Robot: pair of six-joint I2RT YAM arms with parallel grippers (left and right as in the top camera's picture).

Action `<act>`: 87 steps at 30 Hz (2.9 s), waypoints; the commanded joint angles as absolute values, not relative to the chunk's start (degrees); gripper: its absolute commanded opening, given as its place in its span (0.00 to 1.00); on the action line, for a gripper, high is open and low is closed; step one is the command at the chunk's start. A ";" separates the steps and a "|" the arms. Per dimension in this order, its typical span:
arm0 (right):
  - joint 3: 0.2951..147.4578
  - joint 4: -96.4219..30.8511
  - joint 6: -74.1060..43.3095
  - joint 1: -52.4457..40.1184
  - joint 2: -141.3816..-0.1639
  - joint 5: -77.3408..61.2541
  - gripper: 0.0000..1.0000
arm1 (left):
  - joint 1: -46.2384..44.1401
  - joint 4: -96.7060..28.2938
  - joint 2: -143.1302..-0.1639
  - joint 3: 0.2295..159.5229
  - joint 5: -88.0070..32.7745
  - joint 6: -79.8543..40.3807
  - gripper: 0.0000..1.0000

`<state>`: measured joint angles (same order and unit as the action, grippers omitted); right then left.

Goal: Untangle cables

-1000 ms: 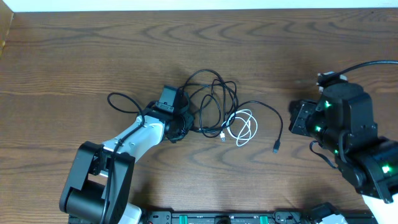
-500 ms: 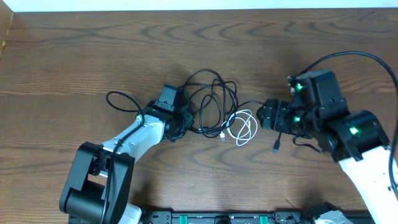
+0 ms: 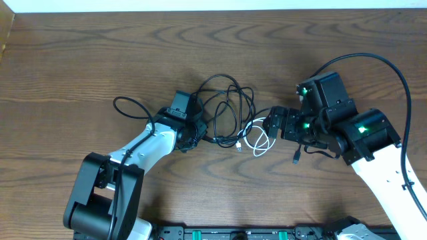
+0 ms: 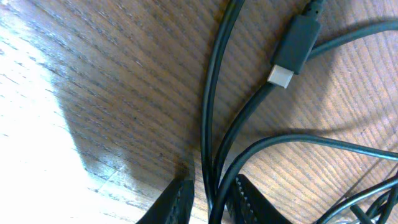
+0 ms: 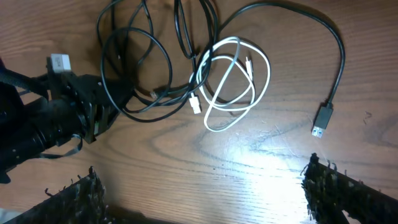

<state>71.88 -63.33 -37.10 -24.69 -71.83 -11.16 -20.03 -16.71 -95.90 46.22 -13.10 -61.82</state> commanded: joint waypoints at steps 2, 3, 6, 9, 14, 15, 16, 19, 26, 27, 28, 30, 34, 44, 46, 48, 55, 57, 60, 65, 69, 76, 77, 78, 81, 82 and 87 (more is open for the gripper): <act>71.94 -63.02 -37.87 -24.97 -72.03 -11.57 0.99 | -19.68 -19.68 -99.98 42.33 -8.03 -61.06 0.25; 71.90 -62.98 -37.85 -24.97 -72.03 -11.53 0.99 | -19.68 -19.68 -99.98 42.33 -8.03 -61.06 0.25; 71.83 -63.02 -37.85 -24.97 -72.38 -11.07 0.99 | -19.68 -19.66 -99.98 42.33 -8.03 -61.06 0.25; 71.24 -63.00 -37.87 -24.99 -73.10 -10.96 0.99 | -19.68 -19.66 -99.98 42.33 -8.03 -61.06 0.26; 68.71 -62.50 -37.91 -26.17 -75.70 -10.92 0.99 | -19.68 -20.14 -99.98 42.33 -7.84 -61.06 0.25; 67.92 -62.41 -38.37 -26.70 -76.51 -10.94 0.99 | -19.68 -20.32 -99.98 42.33 -7.84 -61.06 0.26; 67.26 -62.41 -39.09 -27.18 -77.21 -10.94 0.99 | -19.68 -20.34 -99.98 42.33 -7.84 -61.06 0.25; 65.39 -62.17 -43.86 -28.47 -79.53 -10.94 0.99 | -19.68 -20.32 -99.98 42.33 -7.81 -61.08 0.26; 59.22 -48.07 -38.89 -33.69 -84.84 -9.52 0.99 | -19.68 -20.29 -99.98 42.33 -6.76 -61.08 0.26; 58.63 -46.39 -37.60 -34.39 -85.58 -9.50 0.99 | -19.68 -20.29 -99.98 42.33 -6.76 -61.08 0.25; 58.17 -45.01 -36.86 -35.05 -86.48 -9.37 0.99 | -19.68 -20.32 -99.98 42.33 -6.76 -61.08 0.26; 57.67 -42.87 -34.11 -36.05 -88.14 -8.36 0.99 | -19.68 -20.32 -99.98 42.33 -6.76 -61.08 0.25; 57.08 -40.51 -26.70 -37.52 -92.12 -1.19 0.95 | -19.68 -20.32 -99.98 42.33 -6.79 -61.08 0.26; 57.08 -31.66 -4.86 -37.56 -102.94 0.40 0.80 | -19.68 -20.29 -99.98 42.33 -6.76 -61.08 0.26; 57.08 -30.00 0.05 -37.60 -105.32 -1.91 0.71 | -19.68 -20.32 -99.98 42.33 -6.76 -61.08 0.26; 57.08 -28.49 4.36 -37.60 -107.74 -4.16 0.60 | -19.68 -20.32 -99.98 42.33 -6.76 -61.08 0.26; 57.12 -30.48 7.27 -37.43 -110.76 -4.01 0.01 | -19.68 -20.32 -99.98 42.33 -6.74 -61.08 0.26; 57.41 -32.99 7.14 -37.30 -109.62 -4.01 0.01 | -19.68 -20.32 -99.98 42.33 -6.55 -61.08 0.27; 58.63 -38.39 7.14 -36.77 -106.17 -4.03 0.01 | -19.68 -20.32 -99.98 42.33 -6.55 -61.08 0.27; 62.26 -46.17 7.11 -35.27 -94.91 -4.05 0.01 | -19.68 -20.29 -99.98 42.33 -6.55 -61.08 0.27; 64.62 -46.06 4.97 -33.45 -83.05 -4.08 0.01 | -19.68 -20.32 -99.98 42.33 -6.55 -61.08 0.27; 65.08 -38.65 2.22 -30.74 -65.65 -12.43 0.01 | -19.68 -20.29 -99.98 42.33 -6.57 -61.10 0.57; 65.08 -38.06 2.26 -30.74 -64.05 -12.36 0.01 | -19.68 -20.29 -99.98 42.33 -6.57 -61.10 0.67; 65.08 -37.45 2.63 -30.72 -62.61 -12.34 0.01 | -19.68 -20.29 -99.98 42.33 -6.55 -61.10 0.72; 65.14 -34.57 3.09 -30.72 -59.16 -11.94 0.01 | -19.68 -20.29 -99.98 42.33 -6.57 -61.10 0.88; 65.14 -33.01 3.09 -30.72 -58.13 -11.94 0.01 | -19.68 -20.29 -99.98 42.33 -6.57 -61.10 0.92; 65.14 -31.09 4.78 -30.63 -56.86 -0.86 0.01 | -19.68 -20.32 -99.98 42.33 -6.57 -61.10 0.94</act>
<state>64.93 -30.72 3.79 -30.87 -56.93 -9.45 -19.97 -17.58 -94.76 47.22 -9.91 -61.45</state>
